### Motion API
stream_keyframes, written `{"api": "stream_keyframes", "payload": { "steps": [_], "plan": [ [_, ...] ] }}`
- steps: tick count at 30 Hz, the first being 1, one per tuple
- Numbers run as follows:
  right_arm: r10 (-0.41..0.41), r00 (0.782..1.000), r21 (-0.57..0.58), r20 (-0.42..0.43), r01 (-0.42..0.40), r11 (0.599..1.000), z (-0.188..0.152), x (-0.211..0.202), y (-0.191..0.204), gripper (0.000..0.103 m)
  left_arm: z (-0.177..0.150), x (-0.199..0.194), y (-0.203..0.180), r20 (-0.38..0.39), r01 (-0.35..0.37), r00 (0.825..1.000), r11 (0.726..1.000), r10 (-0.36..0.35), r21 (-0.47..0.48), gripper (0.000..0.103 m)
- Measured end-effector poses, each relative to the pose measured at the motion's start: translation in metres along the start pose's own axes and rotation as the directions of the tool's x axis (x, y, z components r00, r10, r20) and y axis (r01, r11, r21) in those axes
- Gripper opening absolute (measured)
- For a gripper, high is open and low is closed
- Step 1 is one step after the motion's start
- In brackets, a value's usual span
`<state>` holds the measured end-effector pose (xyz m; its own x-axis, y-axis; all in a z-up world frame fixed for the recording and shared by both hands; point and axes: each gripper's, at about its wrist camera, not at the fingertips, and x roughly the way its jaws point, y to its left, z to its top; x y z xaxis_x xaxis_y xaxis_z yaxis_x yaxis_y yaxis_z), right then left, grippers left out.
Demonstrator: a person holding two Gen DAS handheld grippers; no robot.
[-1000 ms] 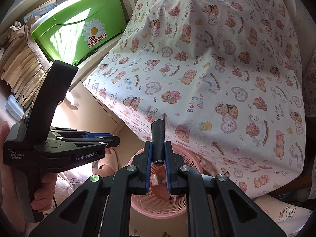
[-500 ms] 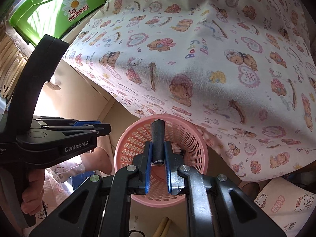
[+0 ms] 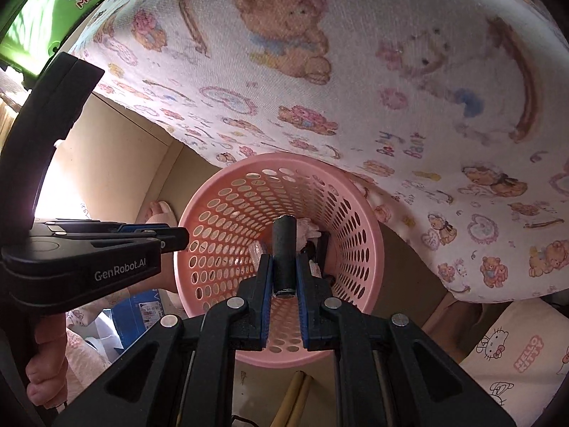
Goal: Collect trash
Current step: 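Open the left tool over the basket while the right tool releases the cylinder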
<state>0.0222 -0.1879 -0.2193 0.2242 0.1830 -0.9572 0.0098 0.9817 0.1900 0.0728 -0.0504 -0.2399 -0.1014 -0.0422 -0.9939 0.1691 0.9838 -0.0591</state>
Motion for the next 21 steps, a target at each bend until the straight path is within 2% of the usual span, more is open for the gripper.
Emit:
{"api": "stream_keyframes", "payload": {
  "steps": [5, 8, 9, 10, 13, 19, 21],
  "plan": [
    [-0.006, 1.000, 0.006, -0.020, 0.007, 1.000, -0.002, 0.006, 0.001, 0.014, 0.000, 0.016, 0.006, -0.063, 0.030, 0.998, 0.999, -0.031, -0.016, 0.016],
    [-0.003, 1.000, 0.008, -0.024, 0.003, 1.000, -0.003, 0.005, 0.000, 0.018, 0.000, 0.022, 0.012, -0.071, 0.011, 0.997, 0.999, -0.013, -0.038, 0.039],
    [0.007, 1.000, 0.017, -0.030, -0.007, 1.000, -0.003, 0.006, 0.000, 0.019, 0.001, 0.022, 0.013, -0.066, 0.001, 0.998, 0.999, -0.003, -0.040, 0.051],
    [0.017, 0.999, 0.030, -0.035, -0.016, 0.999, -0.004, 0.008, -0.002, 0.023, 0.001, 0.021, 0.014, -0.059, -0.011, 0.998, 0.999, 0.009, -0.038, 0.058],
    [0.003, 0.999, 0.050, -0.032, -0.002, 0.999, -0.005, 0.008, -0.005, 0.031, 0.001, 0.017, 0.013, -0.048, -0.024, 0.999, 0.999, 0.023, -0.025, 0.060],
    [-0.027, 1.000, 0.034, 0.004, 0.026, 0.999, -0.004, -0.003, -0.004, 0.046, -0.001, 0.005, 0.009, -0.024, -0.008, 1.000, 1.000, 0.007, -0.015, 0.061],
    [-0.030, 0.999, 0.032, 0.014, 0.030, 0.999, -0.003, -0.008, -0.003, 0.046, -0.002, 0.000, 0.008, -0.019, 0.007, 1.000, 1.000, -0.008, -0.015, 0.061]
  ]
}}
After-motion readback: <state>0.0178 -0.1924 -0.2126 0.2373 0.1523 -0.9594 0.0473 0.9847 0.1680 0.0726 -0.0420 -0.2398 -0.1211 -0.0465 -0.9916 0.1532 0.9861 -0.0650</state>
